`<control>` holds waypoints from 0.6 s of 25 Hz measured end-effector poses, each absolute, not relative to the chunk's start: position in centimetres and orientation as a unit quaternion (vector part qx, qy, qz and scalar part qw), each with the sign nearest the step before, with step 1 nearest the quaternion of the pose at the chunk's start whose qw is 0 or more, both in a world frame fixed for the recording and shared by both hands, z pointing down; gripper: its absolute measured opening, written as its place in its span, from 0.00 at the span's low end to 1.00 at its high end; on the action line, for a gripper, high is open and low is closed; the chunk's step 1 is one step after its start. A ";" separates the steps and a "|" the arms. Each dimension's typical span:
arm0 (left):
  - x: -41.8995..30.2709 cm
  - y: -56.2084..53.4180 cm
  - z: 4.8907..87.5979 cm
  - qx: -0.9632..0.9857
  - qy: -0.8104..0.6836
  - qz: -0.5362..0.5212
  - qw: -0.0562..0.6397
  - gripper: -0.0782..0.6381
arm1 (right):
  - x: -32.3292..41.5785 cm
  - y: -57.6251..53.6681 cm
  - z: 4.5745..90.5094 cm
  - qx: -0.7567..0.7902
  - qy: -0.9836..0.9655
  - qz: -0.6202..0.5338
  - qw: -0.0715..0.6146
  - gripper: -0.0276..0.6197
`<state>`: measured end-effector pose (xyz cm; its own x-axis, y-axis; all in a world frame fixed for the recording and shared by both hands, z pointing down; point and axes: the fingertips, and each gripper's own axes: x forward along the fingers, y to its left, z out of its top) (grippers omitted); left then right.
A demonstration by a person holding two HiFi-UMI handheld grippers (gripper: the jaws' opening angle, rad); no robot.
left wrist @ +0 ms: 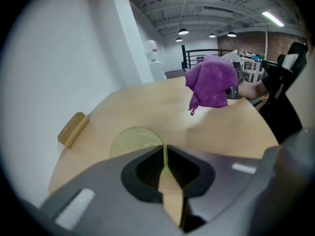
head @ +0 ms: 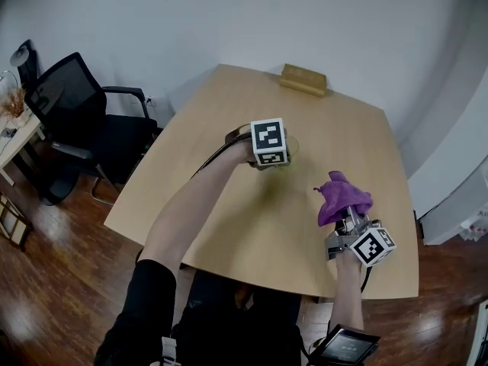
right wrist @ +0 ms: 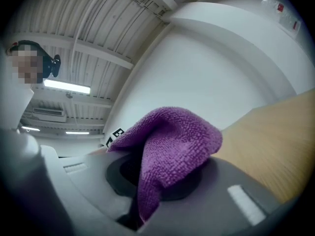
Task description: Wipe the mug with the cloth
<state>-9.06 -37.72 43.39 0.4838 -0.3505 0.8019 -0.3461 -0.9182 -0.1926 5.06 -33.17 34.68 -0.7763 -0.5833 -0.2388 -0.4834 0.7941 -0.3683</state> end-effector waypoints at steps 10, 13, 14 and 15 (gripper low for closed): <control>-8.3 -40.5 43.1 -0.853 0.175 -0.492 -0.014 0.18 | 5.0 -32.9 35.1 -0.278 0.935 -0.148 0.163 0.09; -8.1 -40.9 42.8 -0.848 0.175 -0.500 -0.004 0.22 | 4.8 -32.6 35.0 -0.274 0.937 -0.145 0.161 0.09; -8.0 -41.1 42.7 -0.845 0.178 -0.505 0.002 0.24 | 4.8 -32.5 35.0 -0.272 0.938 -0.145 0.161 0.09; -8.0 -41.3 42.5 -0.842 0.180 -0.509 0.008 0.25 | 4.8 -32.5 35.0 -0.272 0.938 -0.145 0.161 0.09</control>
<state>-7.96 -41.30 42.47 0.4173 -0.3119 0.8535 -0.2951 -0.9349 -0.1973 4.81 -32.52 34.96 -0.8006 -0.5560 -0.2233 -0.4630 0.8107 -0.3585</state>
